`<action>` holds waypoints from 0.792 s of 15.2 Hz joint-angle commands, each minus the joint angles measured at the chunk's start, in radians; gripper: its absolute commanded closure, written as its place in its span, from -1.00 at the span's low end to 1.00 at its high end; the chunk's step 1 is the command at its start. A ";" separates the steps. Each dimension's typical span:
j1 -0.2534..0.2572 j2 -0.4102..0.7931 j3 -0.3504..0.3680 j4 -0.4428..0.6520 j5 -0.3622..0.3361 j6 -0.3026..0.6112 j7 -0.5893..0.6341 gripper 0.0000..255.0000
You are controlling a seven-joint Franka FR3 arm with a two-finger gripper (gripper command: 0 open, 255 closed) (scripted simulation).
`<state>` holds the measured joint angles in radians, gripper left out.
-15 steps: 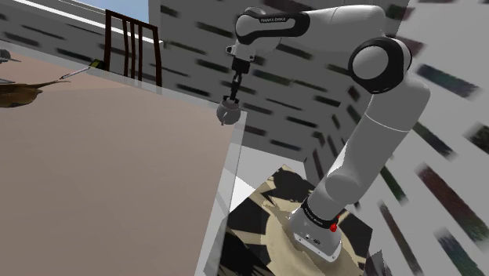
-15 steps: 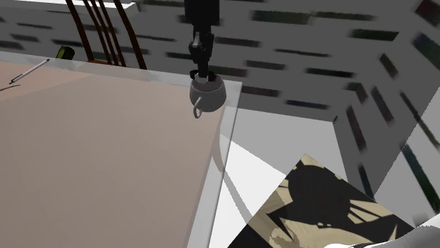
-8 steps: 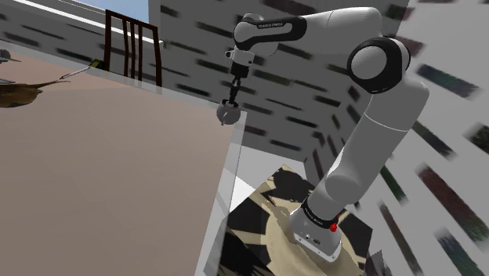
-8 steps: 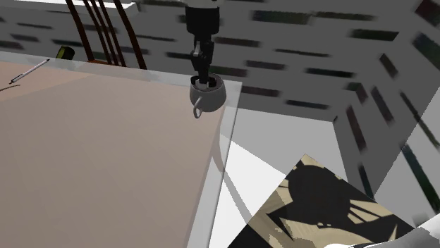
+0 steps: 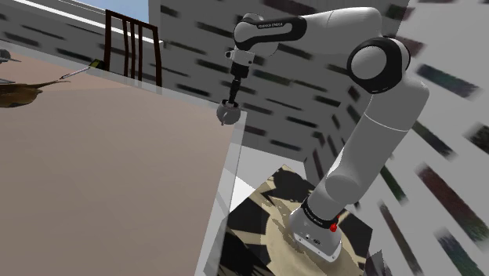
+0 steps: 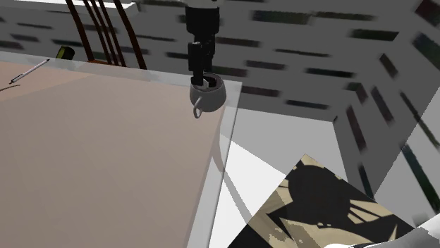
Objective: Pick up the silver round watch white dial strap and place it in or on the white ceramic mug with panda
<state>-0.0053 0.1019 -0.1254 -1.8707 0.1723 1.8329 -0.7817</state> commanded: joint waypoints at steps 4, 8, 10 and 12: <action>-0.008 -0.001 -0.006 0.099 -0.005 -0.100 0.004 -1.00; -0.010 0.001 -0.008 0.127 -0.006 -0.127 0.005 -1.00; -0.010 0.001 -0.008 0.127 -0.006 -0.127 0.005 -1.00; -0.010 0.001 -0.008 0.127 -0.006 -0.127 0.005 -1.00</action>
<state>-0.0151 0.1032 -0.1333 -1.7438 0.1664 1.7066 -0.7772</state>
